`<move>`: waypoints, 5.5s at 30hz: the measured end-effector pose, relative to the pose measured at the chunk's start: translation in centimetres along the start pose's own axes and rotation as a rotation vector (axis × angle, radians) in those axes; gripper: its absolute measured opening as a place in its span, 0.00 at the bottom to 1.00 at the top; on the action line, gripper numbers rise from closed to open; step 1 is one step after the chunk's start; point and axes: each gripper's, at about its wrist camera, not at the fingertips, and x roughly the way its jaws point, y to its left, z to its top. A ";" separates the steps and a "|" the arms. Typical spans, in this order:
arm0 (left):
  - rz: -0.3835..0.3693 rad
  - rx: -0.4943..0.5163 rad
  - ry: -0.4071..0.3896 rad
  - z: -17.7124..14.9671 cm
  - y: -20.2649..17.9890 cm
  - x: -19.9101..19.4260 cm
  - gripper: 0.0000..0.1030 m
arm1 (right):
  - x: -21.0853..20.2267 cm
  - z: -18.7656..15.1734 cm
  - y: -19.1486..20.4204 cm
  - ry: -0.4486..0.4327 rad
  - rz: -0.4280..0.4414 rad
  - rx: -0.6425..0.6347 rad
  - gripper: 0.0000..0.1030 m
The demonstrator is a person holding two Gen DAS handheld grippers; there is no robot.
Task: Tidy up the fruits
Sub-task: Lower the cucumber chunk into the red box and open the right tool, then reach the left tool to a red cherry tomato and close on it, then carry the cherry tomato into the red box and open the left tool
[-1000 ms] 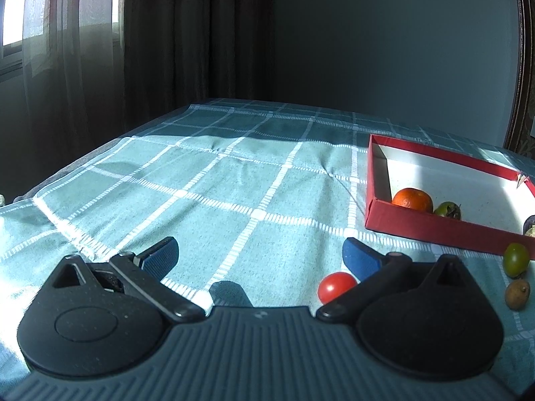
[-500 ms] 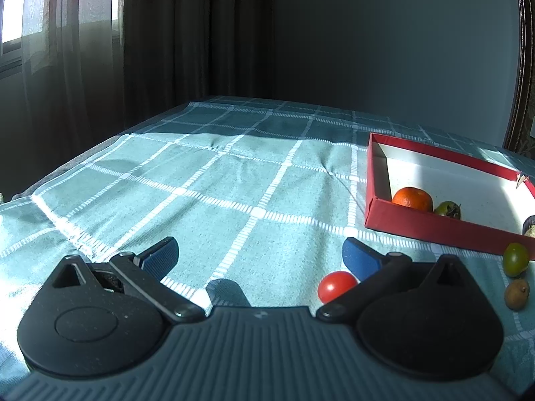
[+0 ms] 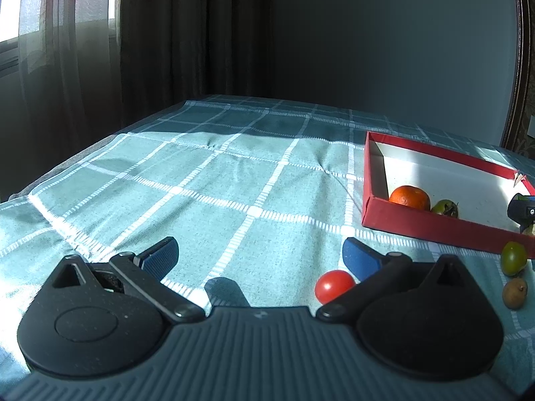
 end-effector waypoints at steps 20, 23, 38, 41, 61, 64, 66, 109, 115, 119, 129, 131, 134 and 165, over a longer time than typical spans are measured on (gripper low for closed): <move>0.003 -0.002 0.004 -0.1 0.1 0.2 1.00 | -0.3 -1.5 -0.1 -0.009 -0.039 -0.021 0.55; 0.004 -0.003 0.004 -0.1 0.1 0.1 1.00 | -1.9 -1.5 -0.3 -0.058 -0.041 0.011 0.59; -0.006 -0.012 0.014 -0.2 0.3 0.2 1.00 | -10.0 -8.6 -4.7 -0.085 -0.150 0.354 0.77; -0.013 -0.011 -0.005 -0.2 0.3 -0.2 1.00 | -9.7 -9.4 -6.2 -0.058 -0.112 0.458 0.77; -0.044 0.040 -0.028 -0.6 -0.4 -1.3 1.00 | -9.2 -9.6 -6.5 -0.029 -0.084 0.486 0.80; -0.026 0.099 0.010 -0.7 -1.4 -0.9 1.00 | -9.2 -9.6 -6.5 -0.028 -0.085 0.485 0.80; -0.020 0.116 0.020 -0.8 -1.7 -0.7 1.00 | -9.2 -9.6 -6.5 -0.028 -0.084 0.486 0.80; -0.101 0.077 0.072 -0.8 -1.3 0.2 0.22 | -13.2 -11.4 -3.5 -0.054 -0.063 0.394 0.83; -0.093 0.068 0.060 -0.8 -1.1 0.0 0.22 | -13.1 -11.2 -2.2 -0.047 -0.088 0.325 0.84; -0.080 0.066 0.057 -0.7 -1.1 0.0 0.22 | -12.9 -11.1 -1.2 -0.051 -0.041 0.318 0.84; -0.038 0.092 0.021 -0.4 -1.6 -0.7 0.22 | -10.5 -10.2 1.3 0.103 -0.176 0.193 1.00; -0.027 0.103 0.006 -0.2 -2.0 -1.0 0.22 | -10.3 -10.2 1.2 0.114 -0.179 0.187 1.00; -0.036 0.110 -0.009 0.4 -2.8 -1.6 0.22 | -10.4 -10.3 1.0 0.114 -0.171 0.198 1.00; -0.107 0.122 0.028 6.1 -11.0 3.8 0.22 | -10.4 -10.4 0.3 0.098 -0.145 0.242 1.00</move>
